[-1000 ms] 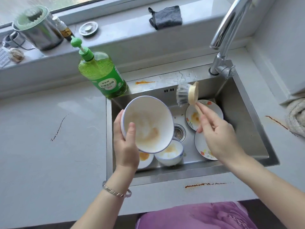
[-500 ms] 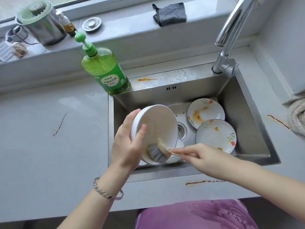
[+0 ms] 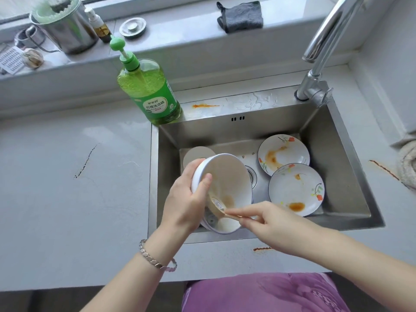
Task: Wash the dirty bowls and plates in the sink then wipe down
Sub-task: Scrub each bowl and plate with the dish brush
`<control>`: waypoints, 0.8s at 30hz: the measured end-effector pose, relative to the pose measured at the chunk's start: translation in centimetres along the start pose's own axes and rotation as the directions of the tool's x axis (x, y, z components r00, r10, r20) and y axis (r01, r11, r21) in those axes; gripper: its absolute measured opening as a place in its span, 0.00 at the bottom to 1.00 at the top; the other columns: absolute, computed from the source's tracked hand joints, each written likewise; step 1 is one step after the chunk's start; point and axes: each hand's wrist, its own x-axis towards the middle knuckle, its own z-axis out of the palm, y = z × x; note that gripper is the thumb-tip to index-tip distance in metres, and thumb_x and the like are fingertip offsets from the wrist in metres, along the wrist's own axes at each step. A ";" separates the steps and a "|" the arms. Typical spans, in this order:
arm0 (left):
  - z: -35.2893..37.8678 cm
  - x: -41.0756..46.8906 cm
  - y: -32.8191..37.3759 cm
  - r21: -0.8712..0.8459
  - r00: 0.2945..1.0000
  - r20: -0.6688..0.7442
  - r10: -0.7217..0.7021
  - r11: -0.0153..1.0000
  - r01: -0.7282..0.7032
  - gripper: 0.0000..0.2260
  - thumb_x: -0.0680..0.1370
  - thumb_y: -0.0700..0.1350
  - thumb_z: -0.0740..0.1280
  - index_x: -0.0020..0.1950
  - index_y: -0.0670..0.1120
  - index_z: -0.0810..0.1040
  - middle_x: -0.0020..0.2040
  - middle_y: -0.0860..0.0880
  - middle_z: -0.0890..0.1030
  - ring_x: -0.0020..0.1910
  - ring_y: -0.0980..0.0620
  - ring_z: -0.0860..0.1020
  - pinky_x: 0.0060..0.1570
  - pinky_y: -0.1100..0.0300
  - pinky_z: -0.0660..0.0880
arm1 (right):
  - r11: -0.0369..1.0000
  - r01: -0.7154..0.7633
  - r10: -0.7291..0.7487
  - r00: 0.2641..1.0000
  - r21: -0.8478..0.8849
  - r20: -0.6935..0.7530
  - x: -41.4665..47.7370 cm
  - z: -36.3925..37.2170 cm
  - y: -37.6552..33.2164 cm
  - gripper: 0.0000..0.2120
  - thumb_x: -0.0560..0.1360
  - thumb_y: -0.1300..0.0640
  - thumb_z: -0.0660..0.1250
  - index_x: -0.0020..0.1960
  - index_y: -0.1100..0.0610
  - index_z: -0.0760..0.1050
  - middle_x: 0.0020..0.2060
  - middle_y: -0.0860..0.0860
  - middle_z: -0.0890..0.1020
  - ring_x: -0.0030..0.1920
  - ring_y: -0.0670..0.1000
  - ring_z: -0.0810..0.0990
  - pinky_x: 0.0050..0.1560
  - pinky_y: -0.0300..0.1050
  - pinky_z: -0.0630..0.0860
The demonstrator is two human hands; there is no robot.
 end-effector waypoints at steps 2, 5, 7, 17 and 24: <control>-0.3 0.1 0.0 0.003 1.000 -0.018 -0.002 1.000 0.002 0.16 0.72 0.58 0.57 0.59 0.62 0.72 0.50 0.61 0.78 0.54 0.55 0.76 0.54 0.53 0.74 | 0.999 0.022 -0.023 1.000 -0.050 -0.022 -0.1 -0.5 0.5 0.16 0.80 0.51 0.55 0.61 0.32 0.70 0.24 0.27 0.72 0.27 0.29 0.71 0.33 0.26 0.68; -0.9 0.3 0.2 0.075 0.999 -0.033 0.002 0.997 0.000 0.18 0.72 0.59 0.56 0.61 0.61 0.70 0.51 0.59 0.77 0.53 0.53 0.75 0.51 0.54 0.73 | 0.985 -0.033 0.011 0.991 -0.171 -0.133 -0.1 -1.2 2.0 0.16 0.80 0.49 0.55 0.60 0.29 0.68 0.49 0.36 0.81 0.44 0.39 0.77 0.48 0.38 0.74; -0.6 0.2 0.5 0.083 1.000 -0.018 -0.007 0.996 0.009 0.17 0.72 0.59 0.56 0.60 0.62 0.70 0.53 0.57 0.77 0.53 0.53 0.75 0.53 0.53 0.73 | 0.971 -0.006 -0.030 0.989 -0.238 -0.148 0.1 -0.5 1.7 0.17 0.80 0.50 0.54 0.62 0.31 0.68 0.55 0.42 0.81 0.47 0.46 0.76 0.48 0.41 0.71; -0.7 -0.4 -0.1 0.024 0.989 0.083 -0.122 0.992 0.121 0.16 0.70 0.59 0.58 0.57 0.66 0.71 0.51 0.60 0.78 0.53 0.54 0.76 0.54 0.52 0.75 | 0.740 -0.060 -0.271 0.884 -0.669 -0.380 1.1 -1.1 3.7 0.25 0.68 0.60 0.69 0.61 0.38 0.74 0.28 0.49 0.63 0.24 0.54 0.65 0.23 0.40 0.45; -0.6 0.2 0.5 -0.025 0.993 0.012 -0.114 0.993 0.114 0.16 0.69 0.60 0.58 0.56 0.62 0.72 0.48 0.60 0.78 0.51 0.54 0.76 0.53 0.53 0.74 | 0.836 0.085 -0.281 0.914 -0.541 -0.291 -0.2 3.0 3.2 0.23 0.74 0.55 0.64 0.64 0.35 0.69 0.35 0.52 0.81 0.35 0.56 0.79 0.30 0.45 0.62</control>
